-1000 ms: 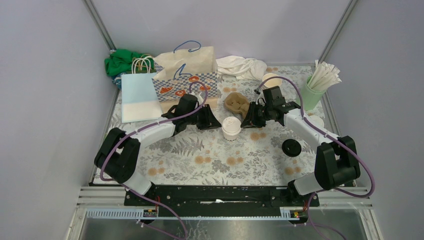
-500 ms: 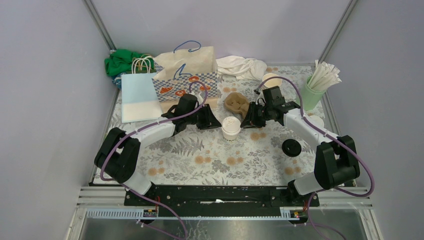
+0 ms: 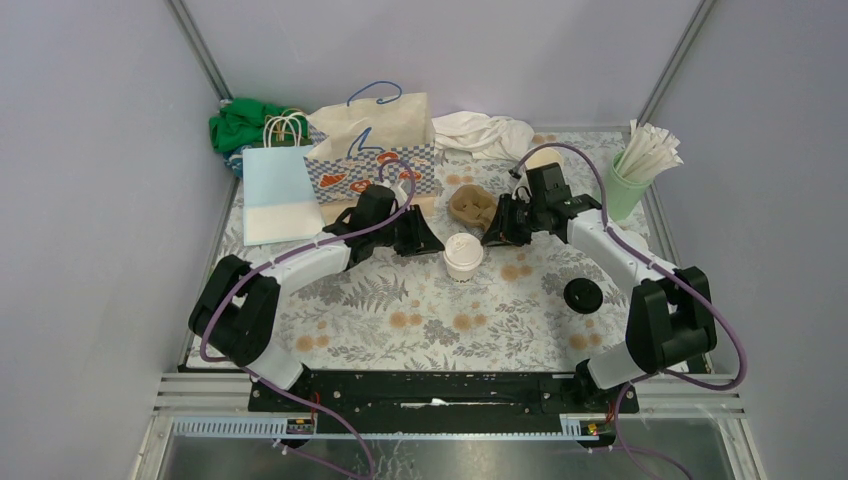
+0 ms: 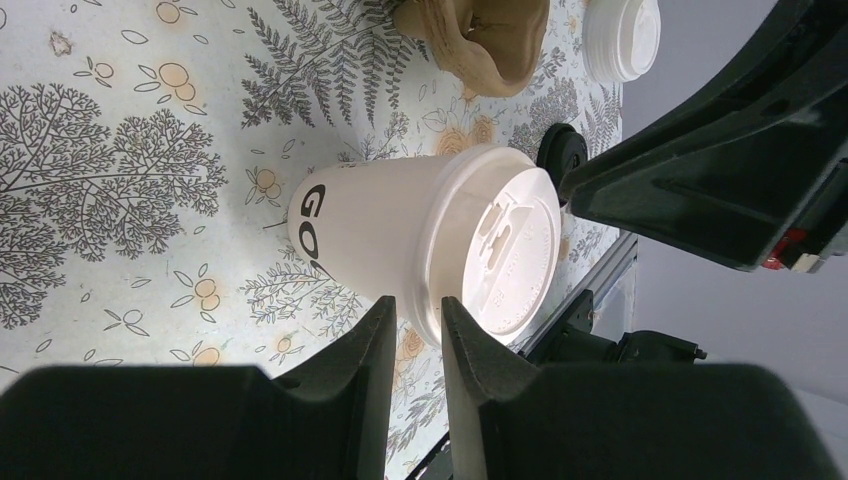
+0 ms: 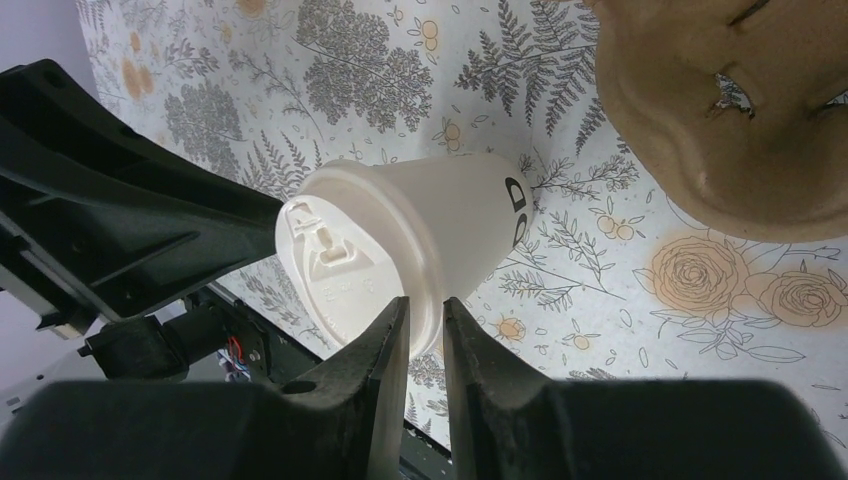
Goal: Pack the takeout coffee
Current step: Close the cup lid on the coffee cup.
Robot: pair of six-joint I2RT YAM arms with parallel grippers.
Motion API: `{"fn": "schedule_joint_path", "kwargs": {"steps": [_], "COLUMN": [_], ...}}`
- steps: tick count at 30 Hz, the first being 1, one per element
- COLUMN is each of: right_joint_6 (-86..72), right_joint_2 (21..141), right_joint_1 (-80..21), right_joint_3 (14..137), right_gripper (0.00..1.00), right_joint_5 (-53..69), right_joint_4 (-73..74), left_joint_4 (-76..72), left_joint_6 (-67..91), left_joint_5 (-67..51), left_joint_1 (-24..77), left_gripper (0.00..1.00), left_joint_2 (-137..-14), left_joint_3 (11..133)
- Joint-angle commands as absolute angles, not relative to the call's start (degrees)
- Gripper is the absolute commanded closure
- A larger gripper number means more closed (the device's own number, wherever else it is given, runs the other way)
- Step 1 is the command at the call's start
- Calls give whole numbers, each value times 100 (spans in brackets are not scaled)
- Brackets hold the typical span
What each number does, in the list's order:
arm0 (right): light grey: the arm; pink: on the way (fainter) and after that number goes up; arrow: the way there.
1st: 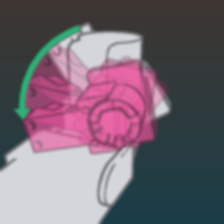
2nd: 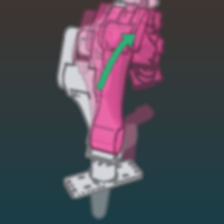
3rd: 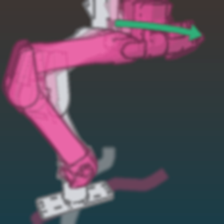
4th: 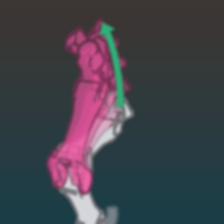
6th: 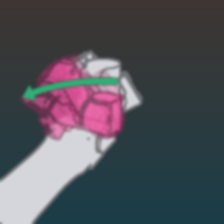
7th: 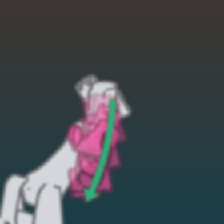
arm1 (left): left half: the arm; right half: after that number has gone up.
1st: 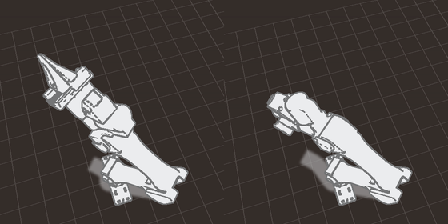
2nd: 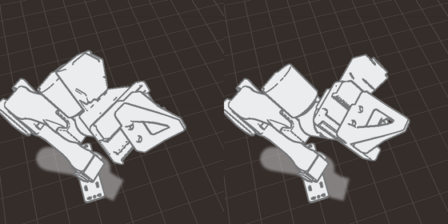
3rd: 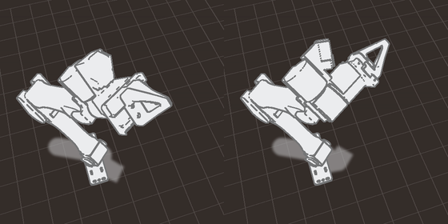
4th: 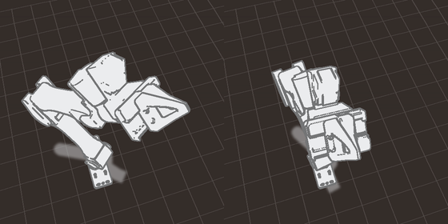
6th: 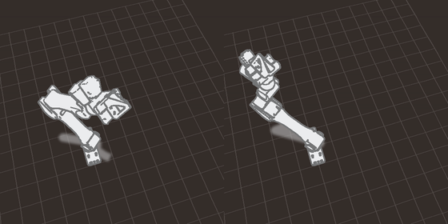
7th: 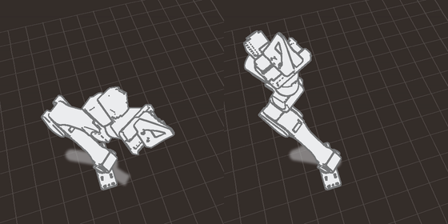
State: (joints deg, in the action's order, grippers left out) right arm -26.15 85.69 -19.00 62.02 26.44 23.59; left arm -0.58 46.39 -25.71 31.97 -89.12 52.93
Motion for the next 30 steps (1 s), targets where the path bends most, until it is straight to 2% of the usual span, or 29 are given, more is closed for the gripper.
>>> {"fn": "schedule_joint_path", "kwargs": {"steps": [1, 18, 30], "right_joint_6": [-2506, -2468, -2392], "right_joint_2": [8722, 8885, 8991], "right_joint_1": [-1861, -1853, -1852], "right_joint_3": [6403, 6343, 6300], "right_gripper": [75, 79, 81], "right_joint_5": [2706, 2823, 2876], "right_joint_4": [2384, 2364, 2622], "left_joint_4": [-307, -333, -296], "left_joint_6": [4561, 4579, 4546], "left_joint_5": [-2649, -2727, -2735], "left_joint_1": [3173, 3173, 3173], "left_gripper": [73, 75, 82], "left_joint_2": [-8910, -9081, -9159], "left_joint_3": [5520, 5563, 5595]}}
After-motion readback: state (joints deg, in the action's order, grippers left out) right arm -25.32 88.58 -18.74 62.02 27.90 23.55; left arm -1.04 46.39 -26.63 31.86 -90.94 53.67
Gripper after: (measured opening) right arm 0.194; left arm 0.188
